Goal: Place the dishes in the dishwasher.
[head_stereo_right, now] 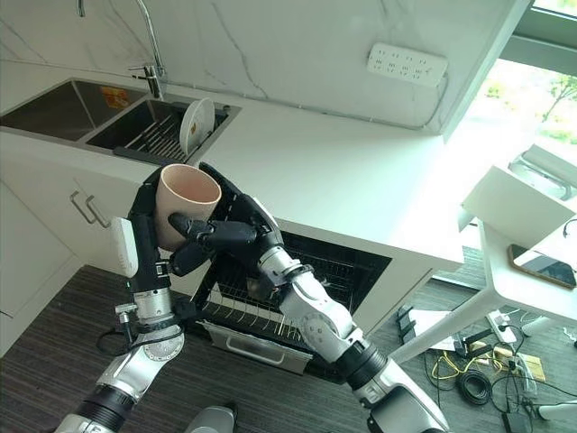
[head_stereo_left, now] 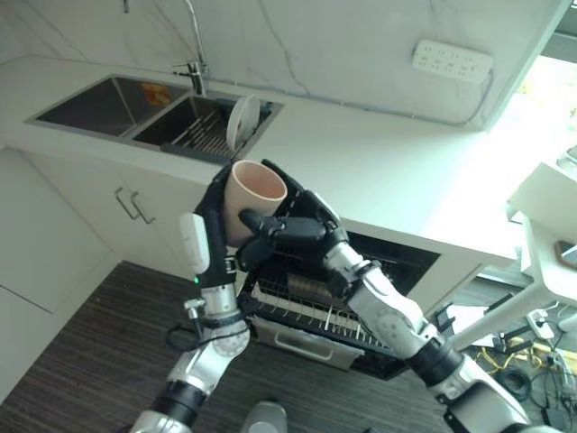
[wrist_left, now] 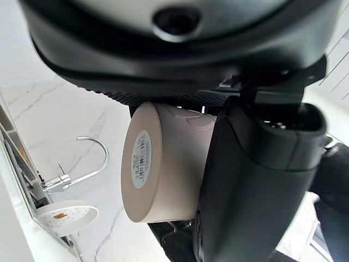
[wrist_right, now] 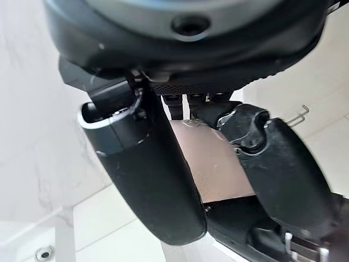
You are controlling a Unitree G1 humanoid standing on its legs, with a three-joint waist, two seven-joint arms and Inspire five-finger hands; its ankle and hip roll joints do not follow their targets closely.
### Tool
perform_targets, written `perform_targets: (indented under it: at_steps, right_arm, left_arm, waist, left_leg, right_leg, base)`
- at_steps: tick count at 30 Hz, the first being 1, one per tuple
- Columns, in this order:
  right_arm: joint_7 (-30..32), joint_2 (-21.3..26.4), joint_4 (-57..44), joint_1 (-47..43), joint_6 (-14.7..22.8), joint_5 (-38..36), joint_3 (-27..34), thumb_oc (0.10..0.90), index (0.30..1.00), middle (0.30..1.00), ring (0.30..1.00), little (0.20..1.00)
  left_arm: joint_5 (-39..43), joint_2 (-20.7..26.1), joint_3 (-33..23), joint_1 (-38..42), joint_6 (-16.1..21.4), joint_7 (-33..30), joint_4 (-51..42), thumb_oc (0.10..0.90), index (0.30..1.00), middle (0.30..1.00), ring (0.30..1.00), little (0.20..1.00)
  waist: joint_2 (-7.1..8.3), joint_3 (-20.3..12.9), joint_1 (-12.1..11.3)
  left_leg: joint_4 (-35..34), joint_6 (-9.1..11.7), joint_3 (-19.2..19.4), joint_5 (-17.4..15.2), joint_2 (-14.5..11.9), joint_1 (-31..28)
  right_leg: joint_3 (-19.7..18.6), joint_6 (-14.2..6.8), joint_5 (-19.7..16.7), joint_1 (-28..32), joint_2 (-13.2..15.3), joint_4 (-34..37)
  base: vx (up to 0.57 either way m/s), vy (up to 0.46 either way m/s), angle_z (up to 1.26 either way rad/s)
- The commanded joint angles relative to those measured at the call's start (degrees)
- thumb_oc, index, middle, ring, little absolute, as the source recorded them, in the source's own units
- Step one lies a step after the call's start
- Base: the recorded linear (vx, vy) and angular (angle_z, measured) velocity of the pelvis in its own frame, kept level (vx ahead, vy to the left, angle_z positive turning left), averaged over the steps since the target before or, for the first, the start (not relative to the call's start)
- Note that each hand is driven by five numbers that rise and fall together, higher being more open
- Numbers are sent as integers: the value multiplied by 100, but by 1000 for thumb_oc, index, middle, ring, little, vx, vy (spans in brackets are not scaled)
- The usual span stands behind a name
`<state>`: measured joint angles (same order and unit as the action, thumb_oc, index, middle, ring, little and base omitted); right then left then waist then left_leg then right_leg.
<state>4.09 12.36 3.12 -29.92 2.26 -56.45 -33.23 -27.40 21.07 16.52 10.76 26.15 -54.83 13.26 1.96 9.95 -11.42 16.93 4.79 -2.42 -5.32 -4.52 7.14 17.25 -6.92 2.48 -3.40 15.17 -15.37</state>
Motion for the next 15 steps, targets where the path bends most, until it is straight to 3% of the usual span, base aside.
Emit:
perform_targets:
  at_steps: [1,8,15]
  right_arm:
    - [122,-704,-352,-1389,899,-84,190,800,900,900,900,900]
    - [206,-825,-306,-1581,909,123,4,800,900,900,900,900]
    - [268,-846,-319,-1818,643,218,-130,800,900,900,900,900]
  left_arm:
    - [-530,-55,567,836,105,-291,-183,400,300,300,300,300]
    - [-751,-112,709,903,-7,-530,-132,400,300,300,300,300]
    - [-798,-123,855,1094,-44,-413,-218,400,300,300,300,300]
  waist:
    - [21,-143,-58]
    - [25,-122,-82]
    - [36,-124,-110]
  left_leg:
    - [26,-173,147,-743,11,-226]
    - [26,-174,157,-754,7,-228]
    - [26,-179,114,-763,40,-229]
  right_leg:
    - [-373,-187,717,110,81,-182]
    - [-358,-188,710,111,93,-182]
    - [-351,-188,711,119,99,-182]
  base:
    - [18,16,4]
    - [1,4,1]
    - [0,0,0]
